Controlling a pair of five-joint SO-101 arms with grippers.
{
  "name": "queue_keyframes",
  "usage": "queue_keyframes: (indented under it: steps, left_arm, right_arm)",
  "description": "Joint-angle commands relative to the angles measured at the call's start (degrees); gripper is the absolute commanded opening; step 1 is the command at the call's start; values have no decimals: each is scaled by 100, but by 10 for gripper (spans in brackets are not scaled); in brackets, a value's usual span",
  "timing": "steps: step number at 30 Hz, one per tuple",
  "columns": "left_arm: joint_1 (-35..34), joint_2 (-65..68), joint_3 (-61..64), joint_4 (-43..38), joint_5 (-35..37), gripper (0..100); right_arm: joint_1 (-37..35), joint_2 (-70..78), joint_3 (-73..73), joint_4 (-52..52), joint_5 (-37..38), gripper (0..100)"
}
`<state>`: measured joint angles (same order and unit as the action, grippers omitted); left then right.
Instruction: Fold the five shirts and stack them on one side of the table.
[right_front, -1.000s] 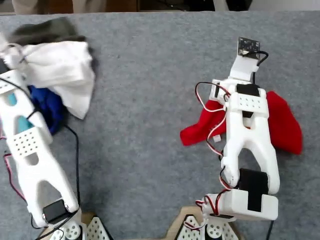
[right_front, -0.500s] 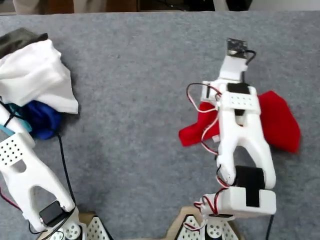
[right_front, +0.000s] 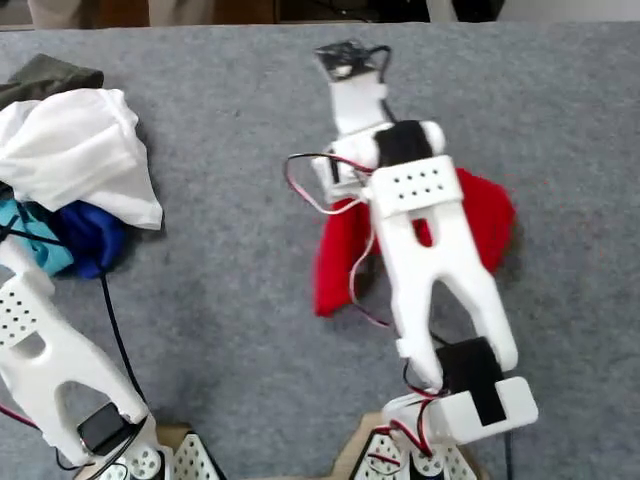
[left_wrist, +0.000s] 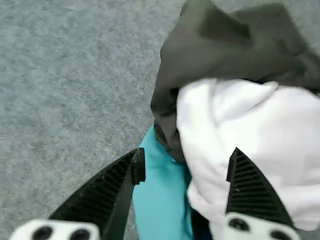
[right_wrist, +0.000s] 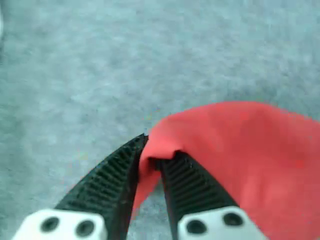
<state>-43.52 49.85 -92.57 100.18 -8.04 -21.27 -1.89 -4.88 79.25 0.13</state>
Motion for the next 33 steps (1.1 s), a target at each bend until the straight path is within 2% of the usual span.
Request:
queue_keyframes:
  steps: [1, 7, 14, 17, 22, 25, 26, 28, 33]
  left_arm:
    - [457, -532, -229, 79, 457, 267]
    - [1662, -646, 466, 79, 501, 267]
    - [2725, -593, 2822, 62, 484, 222]
    - [2840, -567, 3657, -193, 519, 199]
    - [2277, -277, 4607, -1081, 536, 169]
    - [1653, -84, 4677, -1521, 598, 29]
    - [1451, 4, 4642, -1600, 563, 11]
    - [1064, 66, 4589, -1688, 563, 35]
    - [378, 75, 4264, -1723, 563, 19]
  right_arm:
    - [-295, -312, -1033, 378, 9, 5]
    - [-330, -312, -2132, 589, 0, 5]
    - [-295, -295, -2396, 598, 26, 5]
    - [-66, -163, -2281, 615, 26, 5]
    - [435, 189, -2088, 624, 9, 5]
    - [620, 277, -2141, 809, 35, 5]
    - [637, 277, -2132, 826, 35, 5]
    - [734, 286, -2097, 826, 44, 5]
    - [866, 312, -2132, 809, 44, 5]
